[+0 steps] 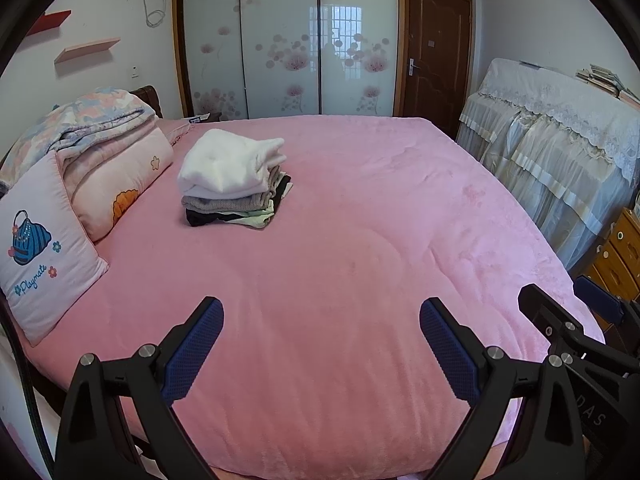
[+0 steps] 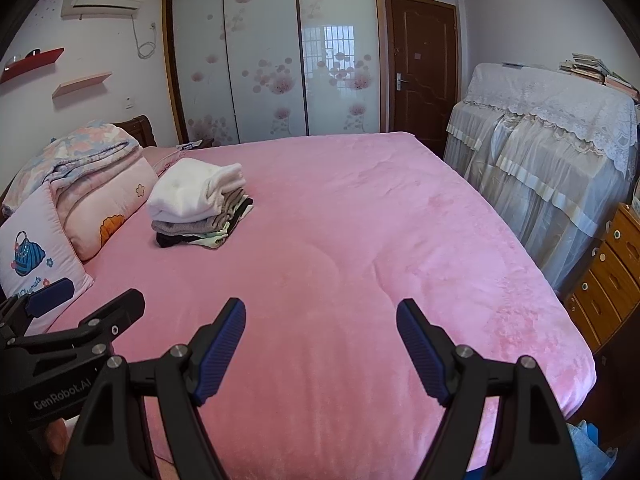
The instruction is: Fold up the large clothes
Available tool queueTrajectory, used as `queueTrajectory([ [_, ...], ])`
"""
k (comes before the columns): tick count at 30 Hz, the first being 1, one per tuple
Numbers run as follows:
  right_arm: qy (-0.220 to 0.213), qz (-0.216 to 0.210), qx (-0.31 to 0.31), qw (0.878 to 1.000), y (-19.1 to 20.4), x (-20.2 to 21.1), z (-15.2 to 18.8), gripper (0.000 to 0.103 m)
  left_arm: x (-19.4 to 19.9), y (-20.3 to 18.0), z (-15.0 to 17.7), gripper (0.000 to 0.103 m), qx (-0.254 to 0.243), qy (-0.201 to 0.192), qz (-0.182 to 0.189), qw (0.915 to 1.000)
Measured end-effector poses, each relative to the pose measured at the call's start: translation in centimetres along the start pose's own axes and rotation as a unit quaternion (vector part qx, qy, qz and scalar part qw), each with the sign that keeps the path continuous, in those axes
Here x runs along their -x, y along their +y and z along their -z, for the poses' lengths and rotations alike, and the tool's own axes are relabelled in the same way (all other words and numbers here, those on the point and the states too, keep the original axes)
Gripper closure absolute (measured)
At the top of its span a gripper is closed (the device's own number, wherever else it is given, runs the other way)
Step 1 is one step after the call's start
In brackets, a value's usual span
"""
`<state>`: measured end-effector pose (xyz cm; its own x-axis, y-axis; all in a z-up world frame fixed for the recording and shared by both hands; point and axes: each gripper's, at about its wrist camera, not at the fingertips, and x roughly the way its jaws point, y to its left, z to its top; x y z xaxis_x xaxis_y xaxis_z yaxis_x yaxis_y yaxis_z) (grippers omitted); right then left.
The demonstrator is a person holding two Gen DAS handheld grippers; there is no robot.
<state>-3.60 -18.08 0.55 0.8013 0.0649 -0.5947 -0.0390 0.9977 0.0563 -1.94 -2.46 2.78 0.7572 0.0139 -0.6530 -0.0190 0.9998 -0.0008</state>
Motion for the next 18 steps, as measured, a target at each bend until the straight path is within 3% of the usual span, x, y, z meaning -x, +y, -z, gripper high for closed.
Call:
queueTrajectory([
  [18, 0.005, 0.009, 0.001, 1.0, -0.1, -0.6, 0.0, 0.025, -1.1, 0.7, 0.3, 0.005, 0.006, 0.014, 0.0, 0.9999],
])
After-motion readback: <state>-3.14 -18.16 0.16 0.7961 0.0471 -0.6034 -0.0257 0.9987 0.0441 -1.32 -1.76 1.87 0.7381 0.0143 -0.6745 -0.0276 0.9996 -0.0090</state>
